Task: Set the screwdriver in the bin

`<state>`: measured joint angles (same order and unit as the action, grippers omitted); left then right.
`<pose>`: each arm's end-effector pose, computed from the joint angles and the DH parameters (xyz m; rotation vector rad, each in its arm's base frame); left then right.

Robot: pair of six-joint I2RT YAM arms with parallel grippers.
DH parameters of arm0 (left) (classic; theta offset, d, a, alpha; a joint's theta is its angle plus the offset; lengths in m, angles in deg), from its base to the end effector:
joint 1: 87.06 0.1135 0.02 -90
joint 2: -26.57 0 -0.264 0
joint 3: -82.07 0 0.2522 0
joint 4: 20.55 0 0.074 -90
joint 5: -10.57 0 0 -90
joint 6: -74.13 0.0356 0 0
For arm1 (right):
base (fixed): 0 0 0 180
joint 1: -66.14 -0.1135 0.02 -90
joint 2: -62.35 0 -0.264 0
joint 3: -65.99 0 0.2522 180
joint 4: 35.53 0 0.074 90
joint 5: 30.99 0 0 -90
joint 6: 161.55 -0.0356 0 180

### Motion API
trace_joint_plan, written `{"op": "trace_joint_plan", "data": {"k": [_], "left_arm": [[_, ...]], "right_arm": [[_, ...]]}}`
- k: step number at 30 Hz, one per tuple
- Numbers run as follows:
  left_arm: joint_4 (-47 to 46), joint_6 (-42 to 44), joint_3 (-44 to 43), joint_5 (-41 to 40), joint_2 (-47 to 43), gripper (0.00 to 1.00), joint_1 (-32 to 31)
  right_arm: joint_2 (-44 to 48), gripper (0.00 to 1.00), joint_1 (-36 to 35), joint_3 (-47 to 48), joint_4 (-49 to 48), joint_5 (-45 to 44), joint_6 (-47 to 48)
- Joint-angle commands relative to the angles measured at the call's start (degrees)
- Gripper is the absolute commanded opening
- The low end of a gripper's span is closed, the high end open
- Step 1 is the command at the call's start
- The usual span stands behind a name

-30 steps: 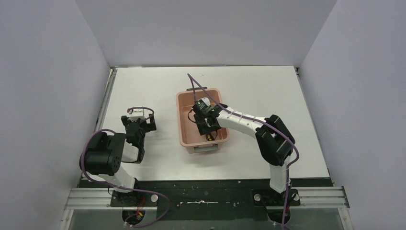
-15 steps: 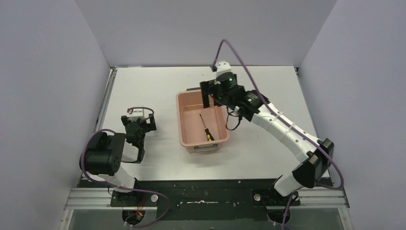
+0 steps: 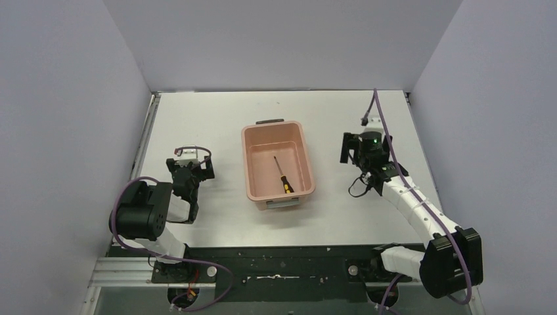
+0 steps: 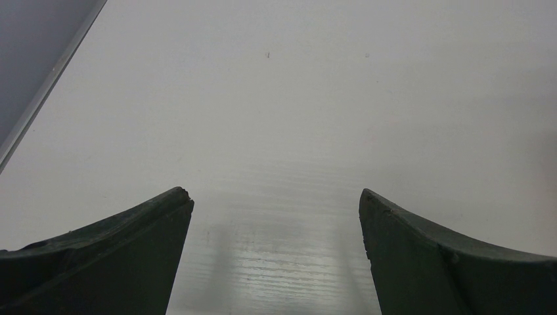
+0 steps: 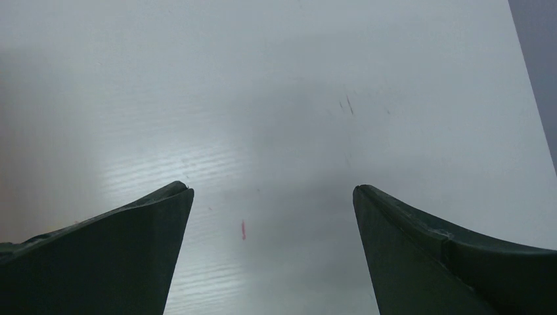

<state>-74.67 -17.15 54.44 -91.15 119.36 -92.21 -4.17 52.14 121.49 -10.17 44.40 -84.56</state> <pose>0.2453 -0.0148 0.1275 -0.0890 1.7582 0.0987 0.2444 0.0517 0.2431 0.1223 2.1787 -0.0144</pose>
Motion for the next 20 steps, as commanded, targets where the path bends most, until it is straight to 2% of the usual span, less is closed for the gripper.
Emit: {"op": "trace_joint_plan", "data": {"k": [1, 4, 7, 20], "left_arm": [[-1.47, -0.25, -0.63, 0.51, -0.57, 0.98, 0.31], [-1.5, -0.28, -0.63, 0.49, -0.58, 0.97, 0.36], [-1.56, -0.29, -0.63, 0.48, -0.56, 0.97, 0.31], [-1.45, -0.24, -0.59, 0.54, -0.63, 0.97, 0.32]], "right_arm": [[7.41, 1.0, 3.17, -11.15, -20.36, -1.24, 0.15], [9.27, 1.0, 3.75, -19.08, -27.14, -2.34, 0.8], [10.01, 1.0, 3.82, -22.74, -29.95, -2.44, 0.96], [10.36, 1.0, 3.93, -23.31, -31.2, -0.88, 1.14]]}}
